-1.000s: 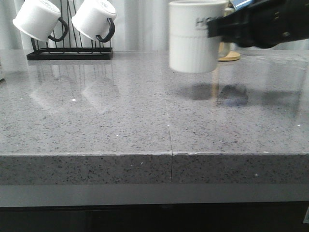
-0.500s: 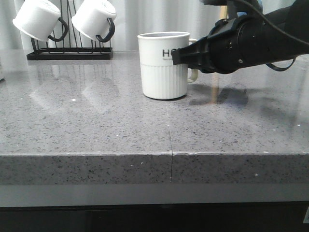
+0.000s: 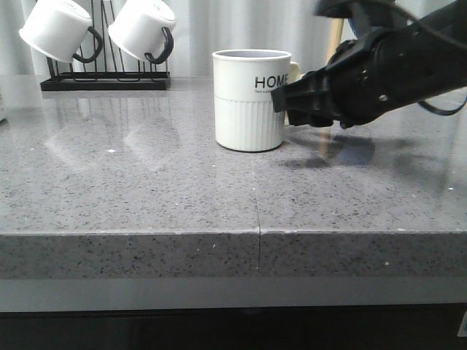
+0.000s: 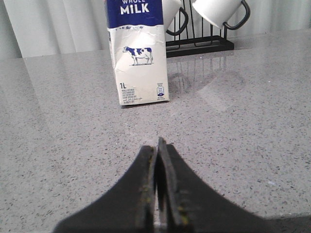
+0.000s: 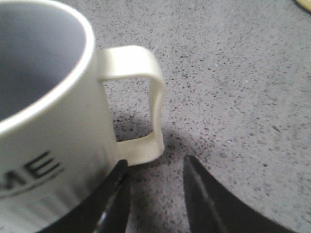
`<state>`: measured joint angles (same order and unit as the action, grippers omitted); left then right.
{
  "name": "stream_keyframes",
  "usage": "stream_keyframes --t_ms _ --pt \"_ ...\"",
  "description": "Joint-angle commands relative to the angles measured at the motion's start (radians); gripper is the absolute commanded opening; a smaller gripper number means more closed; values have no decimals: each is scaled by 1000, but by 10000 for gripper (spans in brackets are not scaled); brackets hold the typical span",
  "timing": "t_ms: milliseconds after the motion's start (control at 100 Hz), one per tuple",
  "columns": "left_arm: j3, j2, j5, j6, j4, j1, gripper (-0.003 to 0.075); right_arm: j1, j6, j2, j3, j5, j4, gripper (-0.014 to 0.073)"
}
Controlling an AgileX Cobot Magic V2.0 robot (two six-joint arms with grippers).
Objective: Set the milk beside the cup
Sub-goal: 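Open the right gripper and withdraw it from the mug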
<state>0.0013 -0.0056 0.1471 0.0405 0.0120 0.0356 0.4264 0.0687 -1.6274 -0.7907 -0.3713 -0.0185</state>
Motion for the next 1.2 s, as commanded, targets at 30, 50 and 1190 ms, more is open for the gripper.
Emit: stream_keyframes --t_ms 30,50,1190 --pt "43 -31 -78 -6 1 -1 -21 -1 -1 126 37 -52 3 240" --pt "43 -31 -78 -6 1 -1 -21 -1 -1 143 50 -48 3 227" --pt "43 -31 -78 -6 1 -1 -21 -1 -1 1501 361 892 3 48"
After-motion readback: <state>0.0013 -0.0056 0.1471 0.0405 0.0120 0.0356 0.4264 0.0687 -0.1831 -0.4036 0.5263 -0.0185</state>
